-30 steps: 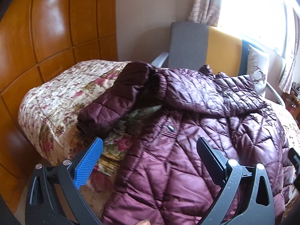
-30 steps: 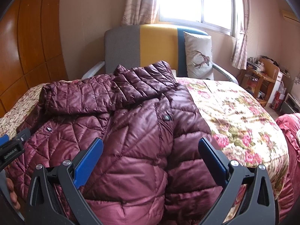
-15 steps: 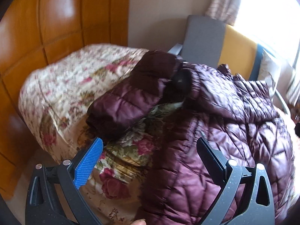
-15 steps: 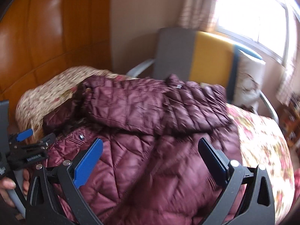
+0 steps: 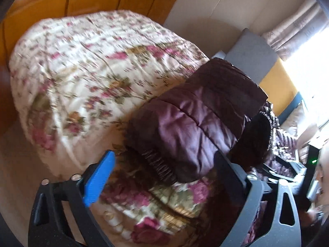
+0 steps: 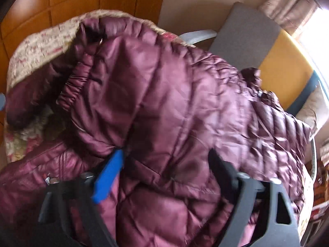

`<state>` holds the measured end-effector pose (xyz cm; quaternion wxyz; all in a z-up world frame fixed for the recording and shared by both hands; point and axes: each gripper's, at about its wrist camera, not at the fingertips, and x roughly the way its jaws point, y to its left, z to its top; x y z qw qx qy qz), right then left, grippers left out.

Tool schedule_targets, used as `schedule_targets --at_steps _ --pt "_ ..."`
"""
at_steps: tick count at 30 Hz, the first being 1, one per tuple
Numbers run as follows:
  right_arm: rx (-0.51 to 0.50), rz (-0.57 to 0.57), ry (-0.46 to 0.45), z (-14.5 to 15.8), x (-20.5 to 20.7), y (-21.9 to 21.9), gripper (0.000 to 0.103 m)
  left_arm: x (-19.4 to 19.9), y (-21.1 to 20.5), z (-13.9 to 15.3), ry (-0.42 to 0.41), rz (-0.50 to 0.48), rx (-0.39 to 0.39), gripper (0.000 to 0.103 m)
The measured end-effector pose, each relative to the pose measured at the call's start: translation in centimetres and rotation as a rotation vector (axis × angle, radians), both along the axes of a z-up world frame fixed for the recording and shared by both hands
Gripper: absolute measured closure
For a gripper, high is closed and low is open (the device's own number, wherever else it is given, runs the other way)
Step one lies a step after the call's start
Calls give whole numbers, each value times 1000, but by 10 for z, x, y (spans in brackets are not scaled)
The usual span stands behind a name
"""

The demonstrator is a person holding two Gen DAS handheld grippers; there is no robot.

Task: Fold large clothes

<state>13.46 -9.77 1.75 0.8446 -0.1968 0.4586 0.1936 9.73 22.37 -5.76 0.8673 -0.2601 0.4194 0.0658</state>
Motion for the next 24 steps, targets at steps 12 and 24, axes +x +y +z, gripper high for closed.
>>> schedule_targets --at_steps 12,24 --pt "253 -482 -383 164 -42 -232 94 52 10 21 -37 19 235 92" --pt "390 -1380 -341 129 -103 -573 94 136 105 84 4 166 532 88"
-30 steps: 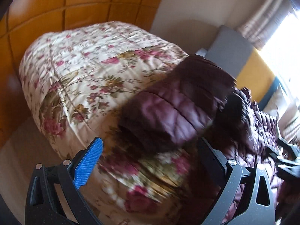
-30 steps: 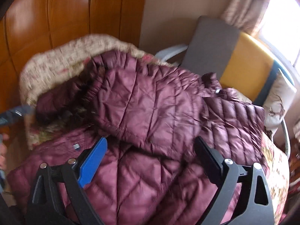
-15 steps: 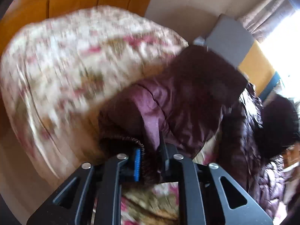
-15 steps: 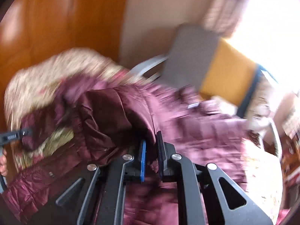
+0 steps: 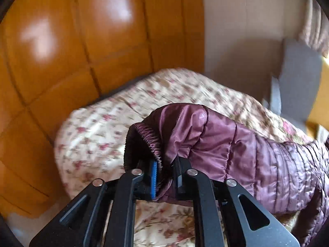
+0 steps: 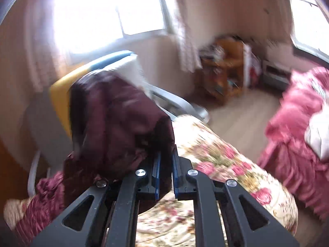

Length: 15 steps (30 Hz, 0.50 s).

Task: Fold large clothes

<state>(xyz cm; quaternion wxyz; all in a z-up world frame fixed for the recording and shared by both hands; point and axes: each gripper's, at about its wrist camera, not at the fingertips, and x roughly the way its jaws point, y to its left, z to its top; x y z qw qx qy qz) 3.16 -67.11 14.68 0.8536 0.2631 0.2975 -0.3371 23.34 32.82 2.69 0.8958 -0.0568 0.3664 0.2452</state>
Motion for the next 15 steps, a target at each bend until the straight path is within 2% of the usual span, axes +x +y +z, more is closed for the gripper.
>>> schedule_targets --at_steps 1,2,3,4,5,6,7,9,10,12,15 --pt "39 -31 10 -12 1 -12 93 2 4 -3 1 0 -46 74" --pt "64 -56 17 -24 0 -20 92 3 7 -4 -1 7 -78 41" --pt "88 -88 23 -38 -4 -25 90 2 8 -5 -18 11 -103 26" --pt "119 -105 28 -47 -11 -31 84 -8 5 -3 -70 22 -109 13" --pt "159 -122 21 -57 -17 -32 52 -13 2 -2 -98 24 -117 13" --pt "174 -135 1 -62 -27 -33 35 -18 -2 -1 -102 5 -143 13" --pt "176 -121 -7 -65 -33 -26 35 -26 -6 -2 -99 -37 -183 13" --pt "200 -13 -12 -69 -39 -4 35 -41 -18 -5 -107 -117 -236 13" --pt "221 45 -15 -72 -47 6 33 -49 -27 -12 -100 -187 -279 13" --pt "263 220 9 -79 -51 53 30 -67 -49 -29 -65 -309 -364 13" --pt "295 486 74 -86 -55 135 27 -95 -82 -55 -14 -441 -464 13"
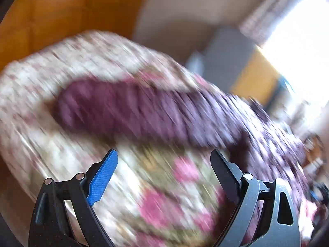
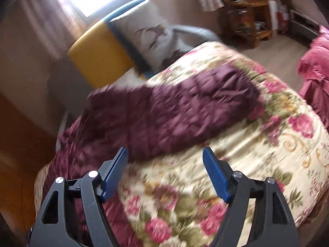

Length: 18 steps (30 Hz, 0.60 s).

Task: Fold large clothes

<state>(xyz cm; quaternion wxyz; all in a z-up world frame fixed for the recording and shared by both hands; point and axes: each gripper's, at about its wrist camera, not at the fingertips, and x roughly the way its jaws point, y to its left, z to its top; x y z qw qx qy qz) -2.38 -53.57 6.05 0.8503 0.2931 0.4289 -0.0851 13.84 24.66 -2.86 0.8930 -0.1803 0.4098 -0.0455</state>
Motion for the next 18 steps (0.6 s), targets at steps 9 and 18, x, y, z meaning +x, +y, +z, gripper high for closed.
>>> schedule_targets --at_steps 9,18 --pt "47 431 73 -20 -3 175 4 -62 -69 -63 100 -275 -393 24" --pt "45 498 198 -78 40 234 78 -67 -130 -55 58 -386 -288 81"
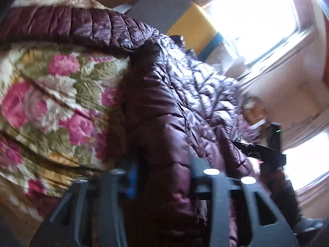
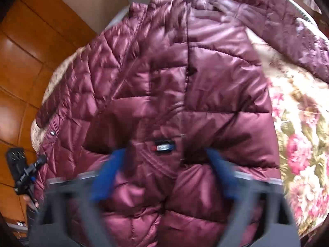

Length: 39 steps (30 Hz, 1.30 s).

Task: Fold large clothes

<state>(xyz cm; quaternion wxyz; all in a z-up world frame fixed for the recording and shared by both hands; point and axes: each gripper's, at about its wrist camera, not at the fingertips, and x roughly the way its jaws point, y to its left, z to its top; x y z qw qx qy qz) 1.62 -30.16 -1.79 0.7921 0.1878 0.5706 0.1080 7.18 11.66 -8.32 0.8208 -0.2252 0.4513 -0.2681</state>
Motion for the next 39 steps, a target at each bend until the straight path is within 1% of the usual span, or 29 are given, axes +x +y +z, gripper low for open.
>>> schedule_targets --at_steps 1,2,3,5,7,8,10,11,12,13,14,15,18,21,22,23,24,26,27,28,29,30,31,32,34,36,37,38,39 --pt "-9 11 -30 9 0 -2 82 -1 5 10 -16 10 -21 86" --pt "-19 27 -72 24 -5 0 86 1 10 20 -32 20 -39 88" --pt "-24 36 -117 42 -11 1 90 2 16 39 -64 27 -60 89" --pt "-63 31 -223 90 -30 -4 93 3 26 68 -108 26 -79 90" --pt "-94 8 -325 134 -52 -15 97 7 32 109 -166 13 -83 90" --pt "-128 -12 -387 155 -65 -21 103 7 35 128 -187 7 -91 90" --pt "-178 -81 -466 189 -96 -38 103 6 39 161 -196 -16 -62 90" --pt "-200 -109 -479 196 -108 -44 103 5 37 170 -201 -27 -26 90" --pt "-200 -135 -471 197 -121 -52 100 2 37 174 -196 -24 26 90" --pt "-187 -148 -454 192 -127 -55 90 1 32 169 -191 -27 77 90" --pt "-193 -185 -434 181 -136 -59 29 1 31 160 -178 -24 122 89" --pt "-215 -236 -426 166 -144 -59 4 2 30 148 -164 -20 152 89" --pt "-159 -222 -304 119 -143 -54 7 2 21 108 -114 -26 241 89" --pt "-110 -165 -221 76 -129 -25 5 -8 20 81 -94 -11 301 89" --pt "-94 -145 -183 61 -123 -13 4 -9 24 72 -82 1 303 89" --pt "-82 -121 -155 48 -116 2 4 -10 31 65 -69 12 276 89" --pt "-78 -100 -142 42 -114 8 4 -12 36 63 -65 23 267 88" --pt "-124 -38 -117 27 -96 36 3 -14 39 64 -66 32 241 88" --pt "-176 -5 -107 22 -86 53 2 -15 39 68 -72 33 223 88" --pt "-240 19 -105 17 -80 65 7 -16 38 72 -87 31 209 88" --pt "-261 38 -91 10 -71 70 36 -19 37 80 -113 26 187 89" --pt "-239 50 -74 7 -66 68 53 -20 34 87 -127 22 169 89" --pt "-204 43 -90 14 -67 60 57 -19 32 98 -149 11 138 89" --pt "-184 36 -121 26 -71 50 67 -20 29 111 -175 -2 118 89" --pt "-173 -11 -162 43 -86 19 74 -24 20 136 -222 -31 86 89" --pt "-156 -95 -147 39 -100 -17 77 -28 7 154 -249 -93 62 87" --pt "-133 -145 -127 29 -106 -36 77 -28 -3 157 -241 -150 52 75" --pt "-117 -189 -104 18 -108 -51 77 -28 -12 153 -233 -206 51 57" --pt "-117 -227 -79 7 -110 -63 78 -28 -20 146 -219 -239 68 45"
